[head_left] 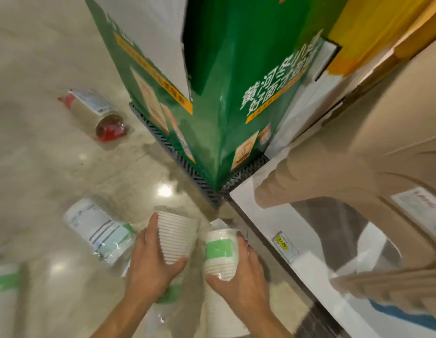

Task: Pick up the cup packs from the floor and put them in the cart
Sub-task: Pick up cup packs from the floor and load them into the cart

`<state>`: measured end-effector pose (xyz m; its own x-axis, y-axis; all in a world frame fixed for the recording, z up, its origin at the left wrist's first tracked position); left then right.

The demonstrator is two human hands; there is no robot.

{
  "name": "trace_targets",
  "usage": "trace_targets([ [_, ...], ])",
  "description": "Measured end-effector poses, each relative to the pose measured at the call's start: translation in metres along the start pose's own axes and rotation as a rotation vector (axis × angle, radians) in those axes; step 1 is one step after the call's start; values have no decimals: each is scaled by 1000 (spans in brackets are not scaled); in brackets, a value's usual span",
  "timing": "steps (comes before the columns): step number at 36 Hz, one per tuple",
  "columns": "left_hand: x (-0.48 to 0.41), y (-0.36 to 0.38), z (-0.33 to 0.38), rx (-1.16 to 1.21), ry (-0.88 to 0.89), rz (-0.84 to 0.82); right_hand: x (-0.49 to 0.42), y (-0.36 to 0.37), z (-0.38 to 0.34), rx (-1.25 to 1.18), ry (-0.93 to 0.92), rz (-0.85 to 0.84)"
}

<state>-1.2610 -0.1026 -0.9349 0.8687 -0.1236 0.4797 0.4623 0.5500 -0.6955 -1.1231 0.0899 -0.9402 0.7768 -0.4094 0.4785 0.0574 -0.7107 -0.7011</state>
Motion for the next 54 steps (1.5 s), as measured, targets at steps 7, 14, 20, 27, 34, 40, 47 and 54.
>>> trace_targets([
  [7, 117, -179, 37, 373, -33, 100, 96, -105, -148, -94, -156, -49],
  [14, 246, -389, 75, 574, -136, 264, 191, -230, -349, -147, -388, -120],
  [20, 372, -550, 122, 533, -159, 526, 277, -316, -505, -162, -707, -183],
  [27, 521, -647, 151, 539, -202, 859, 367, -356, -619, -124, -1069, -305],
  [34, 661, -639, 150, 568, -397, 1160, 464, -356, -674, -52, -1408, -438],
  [40, 776, -603, 131, 658, -617, 1324, 562, -330, -670, -64, -1575, -651],
  [47, 911, -538, 108, 716, -772, 1551, 700, -292, -642, 31, -1778, -854],
  [54, 1056, -440, 85, 822, -1016, 1733, 859, -246, -576, 133, -1990, -1039],
])
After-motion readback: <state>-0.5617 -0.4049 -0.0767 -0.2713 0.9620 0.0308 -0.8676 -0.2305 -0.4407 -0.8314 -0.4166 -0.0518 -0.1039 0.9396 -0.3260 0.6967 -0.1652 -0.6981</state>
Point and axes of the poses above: each hand's wrist, its own x-axis away from the middle knuckle, its own y-axis out of the palm, z = x × y, the point moved 7 cm from there along -x, towards the middle knuckle, and after that the axes turned 10 degrees about -y, right-handed, at the moved point
